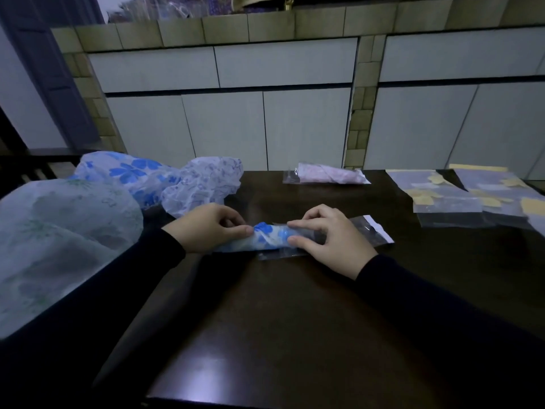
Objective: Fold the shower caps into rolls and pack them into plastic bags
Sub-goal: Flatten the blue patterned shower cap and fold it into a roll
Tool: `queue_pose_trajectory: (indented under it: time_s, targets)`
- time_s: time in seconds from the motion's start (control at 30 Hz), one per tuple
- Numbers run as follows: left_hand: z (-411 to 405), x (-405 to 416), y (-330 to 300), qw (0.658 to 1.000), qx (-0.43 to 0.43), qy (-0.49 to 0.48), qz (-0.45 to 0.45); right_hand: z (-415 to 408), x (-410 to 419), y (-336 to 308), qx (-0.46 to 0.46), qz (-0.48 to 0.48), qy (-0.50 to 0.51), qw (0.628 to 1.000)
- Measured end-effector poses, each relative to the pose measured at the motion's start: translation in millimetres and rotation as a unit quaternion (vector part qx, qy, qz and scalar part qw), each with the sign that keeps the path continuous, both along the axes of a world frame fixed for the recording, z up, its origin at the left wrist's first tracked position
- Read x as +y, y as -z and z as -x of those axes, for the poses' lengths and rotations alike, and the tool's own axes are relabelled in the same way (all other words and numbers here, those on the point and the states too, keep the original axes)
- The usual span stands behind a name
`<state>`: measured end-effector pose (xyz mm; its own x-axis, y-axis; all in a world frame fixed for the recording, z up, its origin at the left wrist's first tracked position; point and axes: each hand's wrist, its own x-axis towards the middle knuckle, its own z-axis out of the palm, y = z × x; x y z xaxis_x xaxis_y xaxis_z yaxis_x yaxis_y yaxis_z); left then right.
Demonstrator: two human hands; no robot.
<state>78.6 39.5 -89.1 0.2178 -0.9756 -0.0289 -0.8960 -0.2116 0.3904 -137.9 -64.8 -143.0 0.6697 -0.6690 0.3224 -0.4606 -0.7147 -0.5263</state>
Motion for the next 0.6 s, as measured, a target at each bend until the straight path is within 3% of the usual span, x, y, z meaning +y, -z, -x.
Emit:
queue_pose_trajectory:
  time_s: [0.3, 0.47, 0.6]
  targets:
    - [32.4, -17.4, 23.7, 0.994, 0.050, 0.044, 0.091, 2.1, -0.6, -5.2, 0.013, 0.007, -0.040, 0.999]
    - [4.9, -7.7, 10.9, 0.991, 0.116, -0.007, 0.070, 19.1, -11.7, -10.5, 0.067, 0.057, 0.020, 0.996]
    - [0.4, -5.0, 15.0, 0.995, 0.071, -0.056, 0.052, 16.5, -12.8, -7.3, 0.076, 0.040, 0.037, 0.996]
